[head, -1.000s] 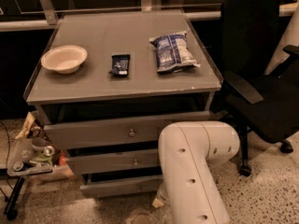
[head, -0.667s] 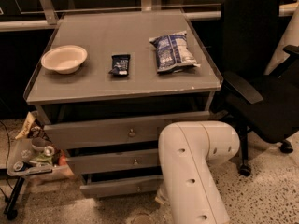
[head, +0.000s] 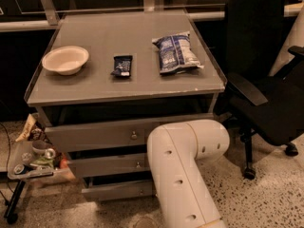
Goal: Close bottom drawer
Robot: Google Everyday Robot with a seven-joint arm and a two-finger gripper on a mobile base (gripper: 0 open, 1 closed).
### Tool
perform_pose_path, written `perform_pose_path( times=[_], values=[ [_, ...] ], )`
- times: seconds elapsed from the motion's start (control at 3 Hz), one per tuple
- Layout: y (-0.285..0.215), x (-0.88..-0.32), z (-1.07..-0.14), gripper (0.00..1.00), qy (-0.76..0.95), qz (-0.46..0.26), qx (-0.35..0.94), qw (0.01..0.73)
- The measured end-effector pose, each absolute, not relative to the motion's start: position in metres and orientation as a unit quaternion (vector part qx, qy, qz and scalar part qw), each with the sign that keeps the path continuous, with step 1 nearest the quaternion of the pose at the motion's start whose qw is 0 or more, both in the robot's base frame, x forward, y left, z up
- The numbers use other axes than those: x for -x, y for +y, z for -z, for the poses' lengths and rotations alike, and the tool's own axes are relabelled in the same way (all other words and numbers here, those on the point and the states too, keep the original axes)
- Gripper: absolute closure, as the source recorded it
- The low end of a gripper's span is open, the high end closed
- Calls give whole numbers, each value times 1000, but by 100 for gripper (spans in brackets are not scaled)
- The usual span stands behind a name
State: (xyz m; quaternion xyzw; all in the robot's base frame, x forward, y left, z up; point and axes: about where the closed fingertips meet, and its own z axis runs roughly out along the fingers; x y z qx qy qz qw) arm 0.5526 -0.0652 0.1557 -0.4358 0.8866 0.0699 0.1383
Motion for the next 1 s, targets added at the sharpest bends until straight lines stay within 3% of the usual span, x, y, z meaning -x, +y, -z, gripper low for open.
perform_pose_path(
  times=[0.67, 1.0],
  values=[
    [-58, -589, -165, 100, 884, -48, 433, 169],
    [-58, -589, -165, 81, 884, -48, 433, 169]
  ],
)
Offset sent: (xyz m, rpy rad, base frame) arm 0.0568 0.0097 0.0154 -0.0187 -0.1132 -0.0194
